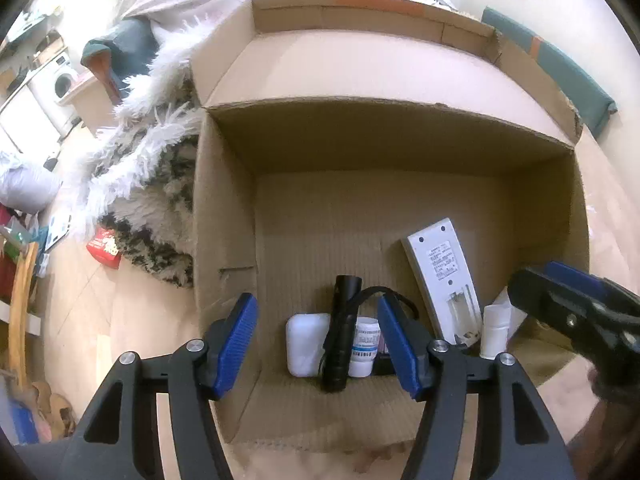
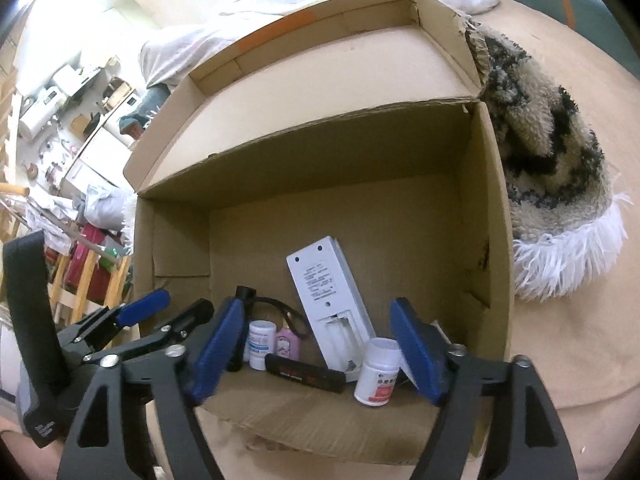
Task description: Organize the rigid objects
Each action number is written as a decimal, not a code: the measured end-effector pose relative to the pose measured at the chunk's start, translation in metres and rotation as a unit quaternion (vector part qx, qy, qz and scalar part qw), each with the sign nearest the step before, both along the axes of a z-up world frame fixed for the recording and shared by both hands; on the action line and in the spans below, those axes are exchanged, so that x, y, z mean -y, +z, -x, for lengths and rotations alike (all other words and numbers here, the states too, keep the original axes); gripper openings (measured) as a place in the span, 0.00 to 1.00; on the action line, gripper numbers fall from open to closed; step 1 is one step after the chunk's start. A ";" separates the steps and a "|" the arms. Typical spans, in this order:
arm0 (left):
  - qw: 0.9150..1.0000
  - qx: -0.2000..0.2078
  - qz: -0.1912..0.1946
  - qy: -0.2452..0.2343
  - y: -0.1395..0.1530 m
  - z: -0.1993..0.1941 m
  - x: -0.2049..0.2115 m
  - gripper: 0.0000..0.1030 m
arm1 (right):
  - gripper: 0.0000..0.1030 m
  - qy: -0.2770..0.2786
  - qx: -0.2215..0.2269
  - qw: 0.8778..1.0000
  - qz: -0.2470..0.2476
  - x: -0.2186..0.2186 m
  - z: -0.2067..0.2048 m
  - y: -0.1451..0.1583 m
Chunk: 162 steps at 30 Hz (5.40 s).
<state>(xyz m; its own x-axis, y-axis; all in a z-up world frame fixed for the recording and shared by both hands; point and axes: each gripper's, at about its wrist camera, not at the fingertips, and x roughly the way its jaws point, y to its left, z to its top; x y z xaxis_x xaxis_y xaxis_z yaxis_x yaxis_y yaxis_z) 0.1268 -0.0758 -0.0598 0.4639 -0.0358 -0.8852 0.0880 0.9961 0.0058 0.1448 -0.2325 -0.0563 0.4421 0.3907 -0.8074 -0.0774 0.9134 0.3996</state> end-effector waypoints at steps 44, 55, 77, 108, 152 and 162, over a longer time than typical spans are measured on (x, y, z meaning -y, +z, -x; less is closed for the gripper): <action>0.991 -0.032 -0.029 0.127 0.015 0.051 -0.023 0.69 | 1.00 0.004 0.031 0.999 -0.029 0.004 0.048 0.025; 0.997 -0.005 -0.027 0.072 0.025 0.081 -0.020 0.69 | 1.00 0.001 0.035 0.999 -0.013 0.008 0.090 0.028; 0.995 -0.046 -0.018 0.090 -0.010 0.112 -0.060 0.69 | 1.00 -0.033 -0.064 0.997 0.024 0.018 0.110 -0.029; 0.982 -0.113 0.034 0.149 -0.032 0.101 -0.081 0.70 | 1.00 -0.060 -0.147 0.977 0.140 -0.005 0.048 -0.108; 0.984 -0.108 0.003 0.145 -0.041 0.103 -0.078 0.69 | 0.53 -0.068 -0.044 0.976 0.202 -0.061 0.051 -0.122; 0.982 -0.109 0.011 0.153 -0.040 0.103 -0.083 0.69 | 0.43 -0.077 -0.049 0.977 0.191 -0.014 0.046 -0.106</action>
<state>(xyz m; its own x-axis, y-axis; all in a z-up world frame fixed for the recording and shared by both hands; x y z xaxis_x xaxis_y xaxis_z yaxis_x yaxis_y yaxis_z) 0.0235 0.0072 -0.0997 0.2564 0.0547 -0.9650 -0.2183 0.9759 -0.0027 0.0987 -0.2186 -0.1626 0.3847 -0.0131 -0.9230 0.0939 0.9953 0.0251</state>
